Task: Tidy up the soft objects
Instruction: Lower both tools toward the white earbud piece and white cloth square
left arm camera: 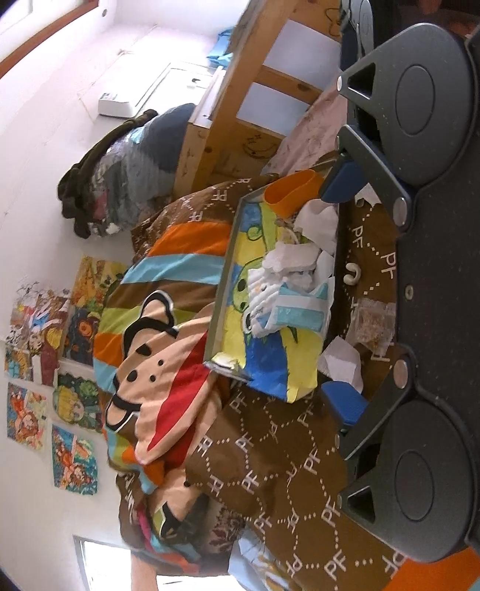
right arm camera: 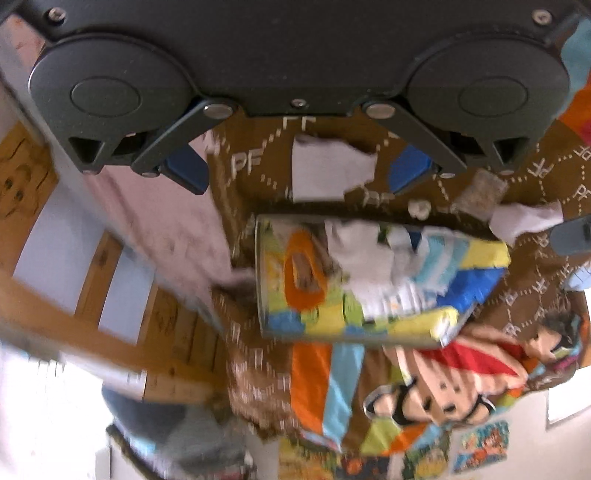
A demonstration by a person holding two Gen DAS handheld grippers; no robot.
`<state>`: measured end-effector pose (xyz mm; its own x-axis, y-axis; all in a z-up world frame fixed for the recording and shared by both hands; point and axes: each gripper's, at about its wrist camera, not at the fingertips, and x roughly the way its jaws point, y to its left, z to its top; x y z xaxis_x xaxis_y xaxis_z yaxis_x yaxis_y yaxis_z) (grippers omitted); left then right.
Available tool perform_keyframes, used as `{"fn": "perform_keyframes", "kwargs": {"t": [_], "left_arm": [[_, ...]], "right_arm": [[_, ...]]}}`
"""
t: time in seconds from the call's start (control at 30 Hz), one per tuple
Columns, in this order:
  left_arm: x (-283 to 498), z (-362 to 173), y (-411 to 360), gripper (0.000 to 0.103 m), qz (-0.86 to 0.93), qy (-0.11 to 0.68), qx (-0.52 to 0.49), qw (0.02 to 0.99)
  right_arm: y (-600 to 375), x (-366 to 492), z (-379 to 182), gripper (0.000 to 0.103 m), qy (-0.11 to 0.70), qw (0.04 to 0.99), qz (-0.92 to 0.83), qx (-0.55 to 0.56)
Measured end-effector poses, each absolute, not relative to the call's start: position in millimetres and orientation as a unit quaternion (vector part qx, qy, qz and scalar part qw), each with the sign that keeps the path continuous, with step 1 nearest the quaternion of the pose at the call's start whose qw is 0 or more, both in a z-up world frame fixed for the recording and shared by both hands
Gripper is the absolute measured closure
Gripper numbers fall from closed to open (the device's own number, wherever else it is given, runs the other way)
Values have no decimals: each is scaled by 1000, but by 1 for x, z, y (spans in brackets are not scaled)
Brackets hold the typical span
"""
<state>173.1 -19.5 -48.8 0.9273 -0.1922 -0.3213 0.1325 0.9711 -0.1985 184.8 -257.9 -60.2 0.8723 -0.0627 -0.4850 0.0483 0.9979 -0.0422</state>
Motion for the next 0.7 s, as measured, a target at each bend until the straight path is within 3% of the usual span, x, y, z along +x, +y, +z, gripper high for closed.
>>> {"fn": "perform_keyframes", "kwargs": {"t": [0.5, 0.7], "left_arm": [[295, -86, -49, 1, -162, 258, -66, 950], [324, -99, -68, 5, -170, 296, -43, 939]], "right_arm": [[-263, 261, -113, 1, 282, 958, 48, -30], [-273, 275, -125, 18, 297, 953, 52, -9]]}}
